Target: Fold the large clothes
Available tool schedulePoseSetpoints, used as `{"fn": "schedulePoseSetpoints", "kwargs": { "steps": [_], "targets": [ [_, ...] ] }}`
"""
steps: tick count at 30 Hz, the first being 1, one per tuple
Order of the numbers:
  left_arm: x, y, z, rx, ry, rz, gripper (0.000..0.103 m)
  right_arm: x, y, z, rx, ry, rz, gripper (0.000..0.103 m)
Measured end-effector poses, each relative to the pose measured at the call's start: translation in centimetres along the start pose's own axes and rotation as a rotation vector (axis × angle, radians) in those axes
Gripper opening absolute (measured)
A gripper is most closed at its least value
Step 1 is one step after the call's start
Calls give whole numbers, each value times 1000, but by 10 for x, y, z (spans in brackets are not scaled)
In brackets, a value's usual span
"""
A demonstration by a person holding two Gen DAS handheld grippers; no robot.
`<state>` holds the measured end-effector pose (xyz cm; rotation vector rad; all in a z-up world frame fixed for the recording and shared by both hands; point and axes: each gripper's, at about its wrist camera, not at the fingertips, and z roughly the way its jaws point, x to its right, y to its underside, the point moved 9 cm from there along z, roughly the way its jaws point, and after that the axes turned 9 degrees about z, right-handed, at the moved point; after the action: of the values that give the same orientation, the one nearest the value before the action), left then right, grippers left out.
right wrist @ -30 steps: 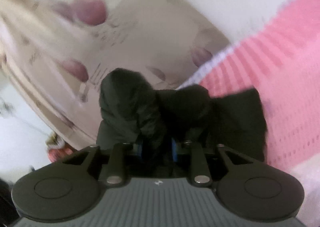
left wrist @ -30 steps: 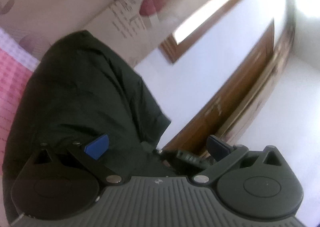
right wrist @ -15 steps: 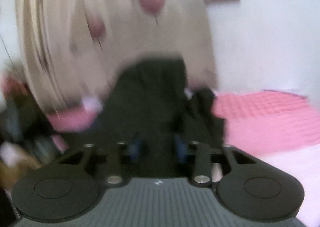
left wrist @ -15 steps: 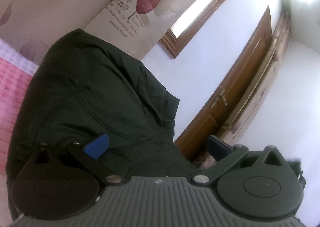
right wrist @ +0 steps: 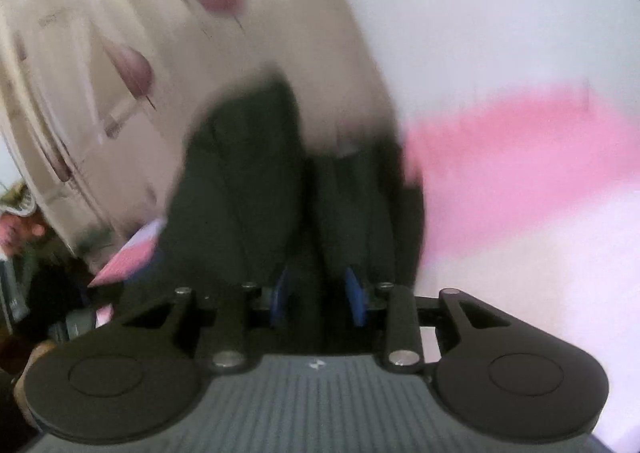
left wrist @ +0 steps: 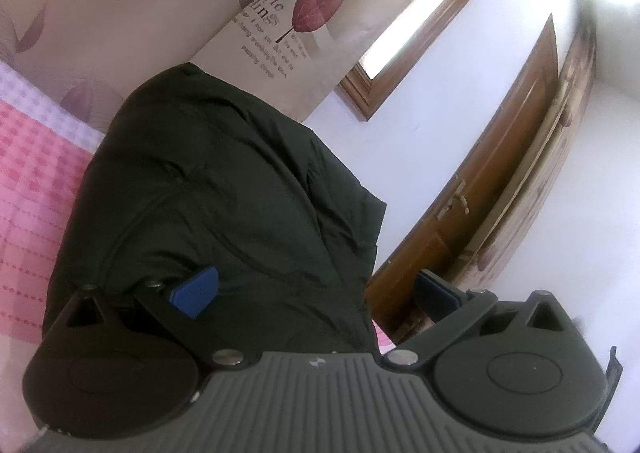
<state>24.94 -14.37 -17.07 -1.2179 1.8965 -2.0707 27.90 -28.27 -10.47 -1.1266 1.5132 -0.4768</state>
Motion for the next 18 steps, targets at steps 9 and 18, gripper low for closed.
{"fn": "schedulePoseSetpoints", "kwargs": {
  "steps": [9,18],
  "targets": [
    [0,0,1,2,-1,11,103,-149,-77,90,22,-67,-540,32],
    [7,8,4,-20,15,105,100,-53,-44,191,-205,245,-407,30]
  ]
}}
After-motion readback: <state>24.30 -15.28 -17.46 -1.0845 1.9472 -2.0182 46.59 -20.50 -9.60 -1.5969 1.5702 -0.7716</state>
